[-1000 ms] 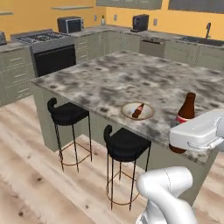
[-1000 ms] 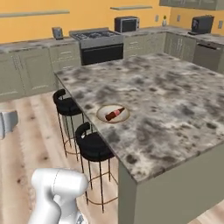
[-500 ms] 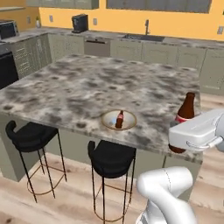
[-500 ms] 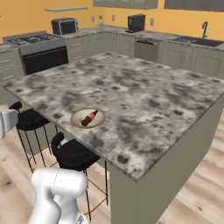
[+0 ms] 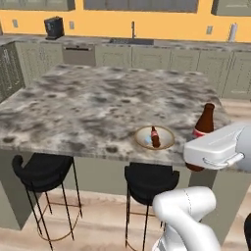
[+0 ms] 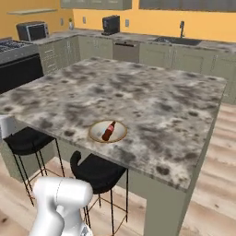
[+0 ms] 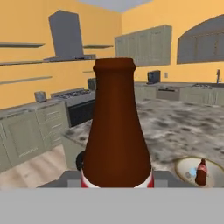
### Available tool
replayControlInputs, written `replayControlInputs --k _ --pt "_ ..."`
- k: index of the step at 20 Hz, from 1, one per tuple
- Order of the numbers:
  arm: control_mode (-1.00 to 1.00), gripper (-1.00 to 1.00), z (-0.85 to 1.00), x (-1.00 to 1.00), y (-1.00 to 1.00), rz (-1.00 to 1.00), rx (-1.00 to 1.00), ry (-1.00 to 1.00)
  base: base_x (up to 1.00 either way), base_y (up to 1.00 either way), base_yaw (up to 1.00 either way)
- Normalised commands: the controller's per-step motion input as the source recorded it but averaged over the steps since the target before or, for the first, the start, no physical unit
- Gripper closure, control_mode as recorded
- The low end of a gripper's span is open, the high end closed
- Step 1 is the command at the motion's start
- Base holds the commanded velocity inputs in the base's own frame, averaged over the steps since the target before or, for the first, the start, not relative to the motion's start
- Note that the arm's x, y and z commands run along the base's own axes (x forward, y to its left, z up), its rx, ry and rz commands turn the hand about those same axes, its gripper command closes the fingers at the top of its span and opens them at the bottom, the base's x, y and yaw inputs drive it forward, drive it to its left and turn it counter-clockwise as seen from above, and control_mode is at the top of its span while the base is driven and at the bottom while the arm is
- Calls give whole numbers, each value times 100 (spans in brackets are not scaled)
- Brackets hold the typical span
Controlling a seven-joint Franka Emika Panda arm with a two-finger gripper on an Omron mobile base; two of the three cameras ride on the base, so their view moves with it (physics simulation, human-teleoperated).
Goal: Open the fridge, grab two sodas, and place both sodas inside the bowl with ice on the dining counter.
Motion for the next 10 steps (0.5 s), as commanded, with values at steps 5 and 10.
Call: replayControlInputs --k 5,10 --pt "100 100 0 0 0 0 0 0 55 31 -52" --pt "100 100 0 0 0 0 0 0 68 5 -54"
